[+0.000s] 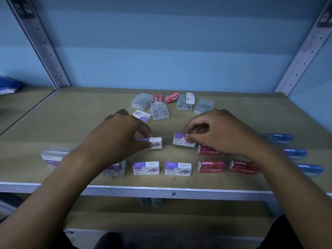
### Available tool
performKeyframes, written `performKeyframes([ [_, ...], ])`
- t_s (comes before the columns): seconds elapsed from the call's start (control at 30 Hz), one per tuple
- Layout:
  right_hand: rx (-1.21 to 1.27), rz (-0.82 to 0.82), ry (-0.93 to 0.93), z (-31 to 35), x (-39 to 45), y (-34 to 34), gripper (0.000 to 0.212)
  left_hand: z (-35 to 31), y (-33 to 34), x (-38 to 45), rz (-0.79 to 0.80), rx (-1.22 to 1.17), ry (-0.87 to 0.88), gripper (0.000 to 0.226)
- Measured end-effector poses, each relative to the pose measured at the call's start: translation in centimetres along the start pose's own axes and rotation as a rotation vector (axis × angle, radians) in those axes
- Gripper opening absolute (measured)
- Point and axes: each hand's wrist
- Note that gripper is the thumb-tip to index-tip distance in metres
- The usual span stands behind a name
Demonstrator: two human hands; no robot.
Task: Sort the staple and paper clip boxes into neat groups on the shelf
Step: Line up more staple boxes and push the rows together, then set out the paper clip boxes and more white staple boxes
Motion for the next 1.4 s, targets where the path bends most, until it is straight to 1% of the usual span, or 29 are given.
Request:
performKeyframes([
  [0.13, -0.015, 0.048, -0.034, 0.7, -0.4, 0.5, 0.011, -0.3, 0.4, -0.7, -0.034, -0.017, 0.01, 0.019],
  [0.33, -0.056, 0.113, -0.03, 1.3, -0.6, 1.0, 0.012, -0.7, 0.7, -1.3, -0.045, -0.01, 0.013, 0.019],
  [0.47, -0.068, 0.118, -0.03, 1.3, -0.6, 1.1, 0.012, -1.1, 0.4, -1.4, -0.055, 0.03, 0.024, 0.017],
  [0.63, -0.064, 0.126, -0.033, 1.3, -0.7, 1.1, 0.013, -1.1, 0.4, -1.5, -0.042, 0.025, 0.016, 0.017],
  [0.83, -0.069, 0.126, -0.042, 1.2, -0.7, 0.9, 0.018, -1.0, 0.4, -1.4, -0.029, 0.045, 0.013, 0.02],
  [0.9, -0.057, 0.1, -0.035, 1.3, -0.7, 0.8, 0.02, -0.9, 0.4, -1.4, -0.015, 0.036, 0.012, 0.026],
  [1.0, -0.052, 0.008, 0.0, 0.7, -0.5, 0.1, 0.016, -0.7, -0.3, -1.2, -0.024, 0.008, -0.003, 0.04],
  [1.1, -0.068, -0.114, 0.075, -1.1, 0.6, -0.6, 0.017, -0.6, -1.0, -0.1, -0.062, -0.015, 0.0, 0.039],
  [1.17, -0.119, -0.16, 0.126, -2.8, 1.7, -0.7, 0.023, -0.5, -0.8, 1.4, -0.079, -0.034, 0.0, 0.04],
  [1.2, -0.16, -0.155, 0.157, -3.6, 2.2, -0.6, 0.029, -0.4, -0.5, 2.4, -0.062, -0.051, -0.017, 0.044],
  [1.27, -0.223, -0.109, 0.221, -4.9, 3.1, -0.3, 0.042, -0.3, 0.3, 4.4, 0.03, -0.034, -0.064, 0.058],
  [1.4, -0.249, -0.049, 0.247, -6.2, 3.9, 0.0, 0.052, 0.6, 1.5, 7.6, 0.191, 0.123, -0.081, 0.078],
])
Point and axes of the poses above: each hand's wrist, its own x-axis towards the middle knuckle, its own y-axis out of the palm, z = x × y, and after that the axes turned 1 degree about z, right-handed
